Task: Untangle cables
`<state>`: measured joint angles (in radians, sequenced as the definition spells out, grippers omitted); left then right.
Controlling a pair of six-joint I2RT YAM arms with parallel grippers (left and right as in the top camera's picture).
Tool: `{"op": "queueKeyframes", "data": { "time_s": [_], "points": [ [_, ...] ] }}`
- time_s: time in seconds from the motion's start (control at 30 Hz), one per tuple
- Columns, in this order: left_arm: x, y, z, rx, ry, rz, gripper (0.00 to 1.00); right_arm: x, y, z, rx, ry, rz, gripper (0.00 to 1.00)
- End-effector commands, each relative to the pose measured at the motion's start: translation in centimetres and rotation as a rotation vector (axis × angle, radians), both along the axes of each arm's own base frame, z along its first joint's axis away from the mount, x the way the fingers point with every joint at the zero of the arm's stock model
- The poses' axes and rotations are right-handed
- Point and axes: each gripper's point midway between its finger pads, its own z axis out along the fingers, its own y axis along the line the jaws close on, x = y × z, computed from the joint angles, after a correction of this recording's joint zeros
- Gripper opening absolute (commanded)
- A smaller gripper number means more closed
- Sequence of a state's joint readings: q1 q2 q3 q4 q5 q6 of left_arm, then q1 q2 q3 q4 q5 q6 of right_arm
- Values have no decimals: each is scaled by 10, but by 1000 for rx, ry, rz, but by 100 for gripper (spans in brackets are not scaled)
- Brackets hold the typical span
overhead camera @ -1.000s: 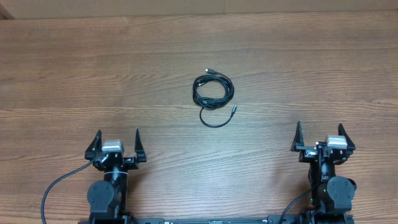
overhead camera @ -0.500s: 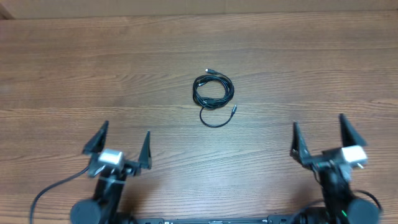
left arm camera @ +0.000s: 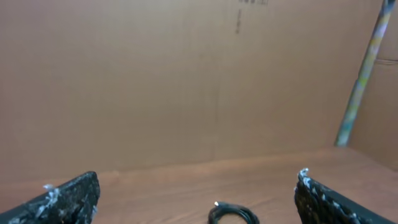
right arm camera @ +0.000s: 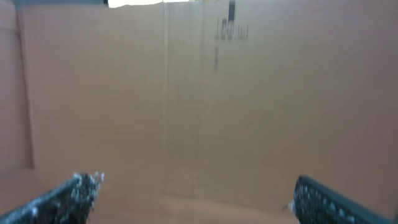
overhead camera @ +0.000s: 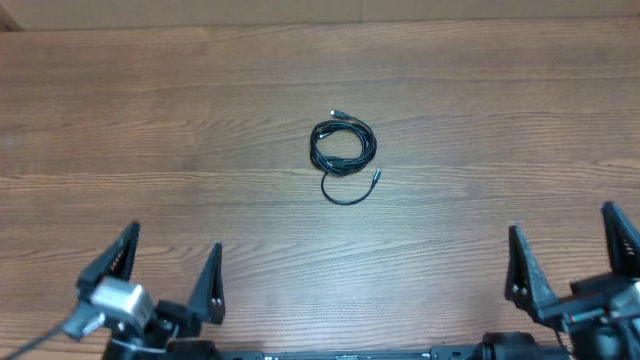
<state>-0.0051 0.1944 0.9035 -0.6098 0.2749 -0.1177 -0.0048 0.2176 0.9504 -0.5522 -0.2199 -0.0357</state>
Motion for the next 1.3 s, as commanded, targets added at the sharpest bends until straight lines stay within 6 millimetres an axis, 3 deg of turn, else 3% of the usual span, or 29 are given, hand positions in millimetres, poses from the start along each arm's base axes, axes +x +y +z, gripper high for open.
{"op": "queueKeyframes", "data": {
  "time_s": [0.0,0.23,0.4,0.63,1.0,1.17,1.27],
  "points": [
    [11,-24,31,-15,61,-153,100,-18,7,29,1,14,45,100],
    [14,-52,80,-3,76,-337,100,-58,44,39,-52,24,273,100],
    [-26,-89,95,64,16,-629,100,-82,74,31,-94,50,482,100],
    [-59,-108,94,102,-7,-847,100,-111,99,35,-157,1,686,100],
    [-94,-120,95,91,10,-1061,100,-122,104,45,-199,-73,732,95],
    [-96,-121,96,75,26,-1076,100,-122,104,45,-178,-56,741,100],
    [-84,-118,97,64,27,-1009,100,-113,98,46,-123,-23,693,100]
  ]
}}
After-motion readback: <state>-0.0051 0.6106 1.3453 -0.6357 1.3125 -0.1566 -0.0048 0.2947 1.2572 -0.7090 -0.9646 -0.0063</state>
